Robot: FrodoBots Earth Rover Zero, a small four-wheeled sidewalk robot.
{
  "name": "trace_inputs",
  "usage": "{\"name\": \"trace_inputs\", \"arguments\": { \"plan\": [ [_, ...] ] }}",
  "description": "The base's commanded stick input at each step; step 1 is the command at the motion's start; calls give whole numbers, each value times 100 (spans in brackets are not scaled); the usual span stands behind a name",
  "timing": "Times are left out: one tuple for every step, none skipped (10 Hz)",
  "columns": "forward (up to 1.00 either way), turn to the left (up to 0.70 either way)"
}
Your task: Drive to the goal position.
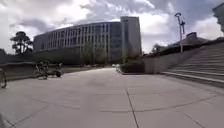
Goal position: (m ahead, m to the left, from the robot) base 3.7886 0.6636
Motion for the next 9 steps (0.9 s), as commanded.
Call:
{"name": "trace_inputs", "arguments": {
  "plan": [
    [100,-4],
    [100,-11],
    [100,-7],
    [100,-1],
    [100,0],
    [100,0],
    [100,0],
    [100,0],
    [100,0]
  ]
}}
